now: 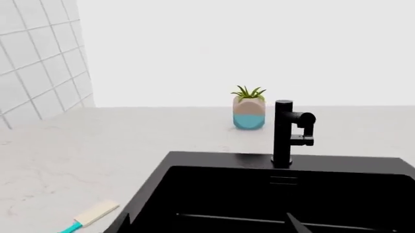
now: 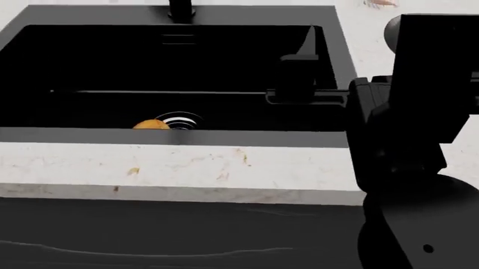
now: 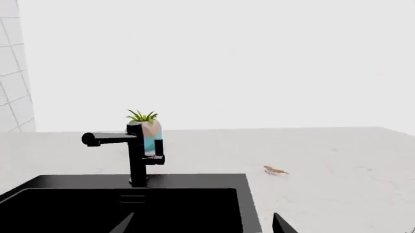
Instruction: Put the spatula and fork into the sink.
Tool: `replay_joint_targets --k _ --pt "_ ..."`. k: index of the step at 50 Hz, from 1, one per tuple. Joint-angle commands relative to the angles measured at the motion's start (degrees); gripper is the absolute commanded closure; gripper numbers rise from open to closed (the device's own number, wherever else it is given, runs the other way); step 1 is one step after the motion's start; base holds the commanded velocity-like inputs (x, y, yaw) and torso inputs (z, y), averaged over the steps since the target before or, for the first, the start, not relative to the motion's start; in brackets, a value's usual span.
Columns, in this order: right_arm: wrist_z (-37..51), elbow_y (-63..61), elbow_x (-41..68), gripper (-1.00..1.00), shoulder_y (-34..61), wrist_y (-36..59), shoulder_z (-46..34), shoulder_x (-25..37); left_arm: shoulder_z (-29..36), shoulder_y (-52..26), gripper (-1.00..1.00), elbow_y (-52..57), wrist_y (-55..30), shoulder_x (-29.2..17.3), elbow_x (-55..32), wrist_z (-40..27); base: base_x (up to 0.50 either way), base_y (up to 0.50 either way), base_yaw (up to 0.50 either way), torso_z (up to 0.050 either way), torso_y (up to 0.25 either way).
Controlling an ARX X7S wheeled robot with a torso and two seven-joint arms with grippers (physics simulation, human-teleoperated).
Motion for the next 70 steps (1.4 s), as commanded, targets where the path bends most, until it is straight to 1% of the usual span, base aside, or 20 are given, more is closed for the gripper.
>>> replay_joint_targets --k 1,6,20,34,46,58,70 --pt "-0.8 0.4 0.0 -1.00 0.9 0.1 2.5 -1.5 -1.3 -0.3 -1.00 -1.0 0.2 0.4 0.5 0.4 0.21 0.50 0.00 0.000 0.000" --pt "-1.1 0.5 0.8 -1.00 0.9 -0.6 3.6 -2.2 -1.2 0.1 -1.00 -1.5 1.0 0.3 0.2 0.3 0.32 0.42 0.00 0.000 0.000" --pt "-1.2 1.3 1.9 -1.00 0.0 -2.1 4.6 -2.3 -1.0 0.5 -1.00 -1.6 1.4 0.3 -0.7 -0.2 0.47 0.20 0.00 0.000 0.000" --pt "-0.4 0.7 3.2 -1.00 0.0 -1.4 5.6 -2.2 -0.8 0.2 -1.00 -1.8 1.3 0.4 -1.5 -0.8 0.48 0.17 0.00 0.000 0.001" --pt "0.6 0.7 3.9 -1.00 0.3 -1.1 5.8 -2.1 -0.9 0.4 -1.00 -1.8 1.5 0.2 -2.2 -1.3 0.47 0.00 0.00 0.000 0.000" --pt "0.7 0.9 5.0 -1.00 0.3 -1.6 6.2 -2.0 -0.8 0.2 -1.00 -1.9 1.4 0.1 -2.9 -1.9 0.00 0.00 0.00 0.000 0.001" --pt "1.4 0.2 6.0 -1.00 0.3 -1.0 6.6 -1.9 -1.1 0.2 -1.00 -1.8 1.3 -0.1 -3.8 -2.3 0.18 0.00 0.00 0.000 0.001"
